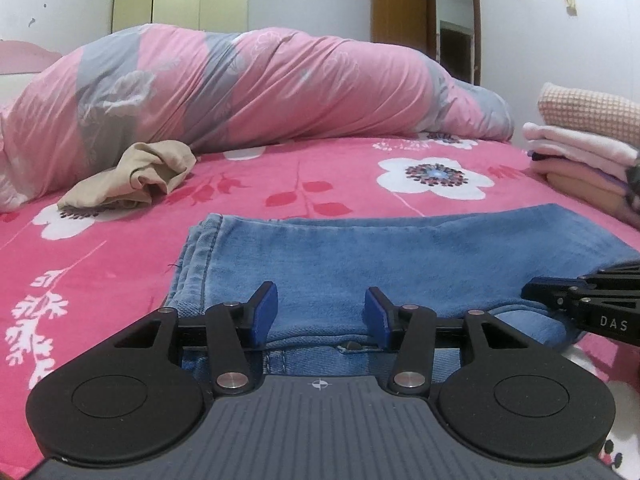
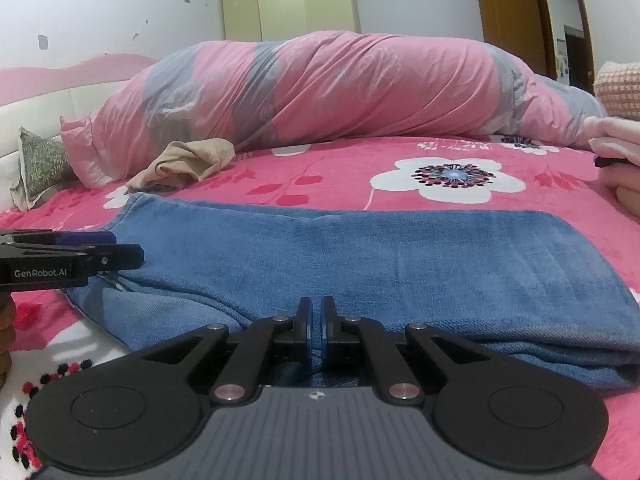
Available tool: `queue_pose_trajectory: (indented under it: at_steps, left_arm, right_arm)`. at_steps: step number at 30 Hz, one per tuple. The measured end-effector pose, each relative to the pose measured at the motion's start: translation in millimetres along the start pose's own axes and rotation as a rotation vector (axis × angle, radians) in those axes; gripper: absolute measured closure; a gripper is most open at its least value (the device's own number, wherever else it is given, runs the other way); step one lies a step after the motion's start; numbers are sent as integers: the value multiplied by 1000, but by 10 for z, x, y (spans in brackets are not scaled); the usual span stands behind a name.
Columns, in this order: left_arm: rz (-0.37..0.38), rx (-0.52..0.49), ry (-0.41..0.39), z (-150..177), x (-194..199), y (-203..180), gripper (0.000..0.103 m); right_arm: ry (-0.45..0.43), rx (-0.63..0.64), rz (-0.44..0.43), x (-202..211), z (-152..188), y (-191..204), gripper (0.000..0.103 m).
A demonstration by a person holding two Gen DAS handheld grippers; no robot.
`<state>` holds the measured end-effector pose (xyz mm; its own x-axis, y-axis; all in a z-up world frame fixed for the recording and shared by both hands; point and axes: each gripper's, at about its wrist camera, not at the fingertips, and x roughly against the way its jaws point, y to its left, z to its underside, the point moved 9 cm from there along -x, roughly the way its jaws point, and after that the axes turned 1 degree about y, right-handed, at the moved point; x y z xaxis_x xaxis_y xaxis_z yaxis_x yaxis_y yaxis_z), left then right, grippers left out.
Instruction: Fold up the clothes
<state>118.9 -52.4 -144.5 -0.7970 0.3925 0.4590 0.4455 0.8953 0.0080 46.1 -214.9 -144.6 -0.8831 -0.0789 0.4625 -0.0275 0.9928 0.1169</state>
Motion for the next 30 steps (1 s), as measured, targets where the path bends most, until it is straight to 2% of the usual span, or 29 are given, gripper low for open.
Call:
queue_pose_trajectory:
  at_steps: [7, 18, 30]
  left_arm:
    - [-3, 20, 23, -14, 4, 14, 54]
    - [-69, 104, 186, -114, -60, 28, 51]
    - [-140, 71, 235, -123, -78, -66, 45]
  right_arm:
    - [-3, -23, -15, -5, 2, -27, 99]
    - [-15, -38, -24, 14, 22, -36, 99]
    - [-22, -75, -55, 34, 24, -69, 99]
